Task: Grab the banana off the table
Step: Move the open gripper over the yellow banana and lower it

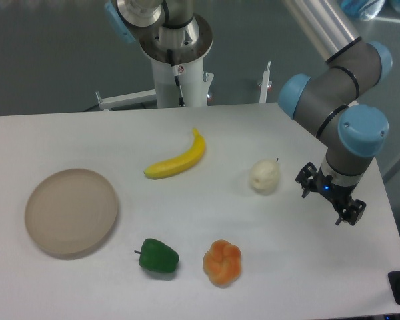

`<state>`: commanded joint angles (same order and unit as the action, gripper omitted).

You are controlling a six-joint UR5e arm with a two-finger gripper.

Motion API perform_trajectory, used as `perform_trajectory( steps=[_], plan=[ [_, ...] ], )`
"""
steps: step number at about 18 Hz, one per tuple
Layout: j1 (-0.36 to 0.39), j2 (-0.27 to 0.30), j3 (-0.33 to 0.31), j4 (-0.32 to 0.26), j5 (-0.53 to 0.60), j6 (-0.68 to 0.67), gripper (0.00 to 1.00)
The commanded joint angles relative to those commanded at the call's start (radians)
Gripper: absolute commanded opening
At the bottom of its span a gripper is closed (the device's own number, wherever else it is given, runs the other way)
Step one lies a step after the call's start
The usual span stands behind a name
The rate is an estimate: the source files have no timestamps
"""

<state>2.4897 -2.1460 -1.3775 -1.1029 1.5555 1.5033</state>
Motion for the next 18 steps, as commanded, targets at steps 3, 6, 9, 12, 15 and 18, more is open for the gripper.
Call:
perform_trajectory(
  steps=[3, 6, 9, 12, 15, 18],
  plan=[
    [0.0, 0.002, 0.0, 0.0, -0.002, 0.0, 1.0],
    [0.002, 0.011, -0.023, 0.003, -0.015, -0.003, 1.0],
    [-0.002, 0.024, -0.037, 0.003, -0.02, -0.02, 1.0],
    [-0.026, 0.055, -0.054, -0.024, -0.015, -0.02, 1.0],
    [-0.086, 0.113, -0.089, -0.049, -0.017, -0.055, 1.0],
    [-0.162, 0.164, -0.129, -0.052, -0.015, -0.141, 1.0]
  ],
)
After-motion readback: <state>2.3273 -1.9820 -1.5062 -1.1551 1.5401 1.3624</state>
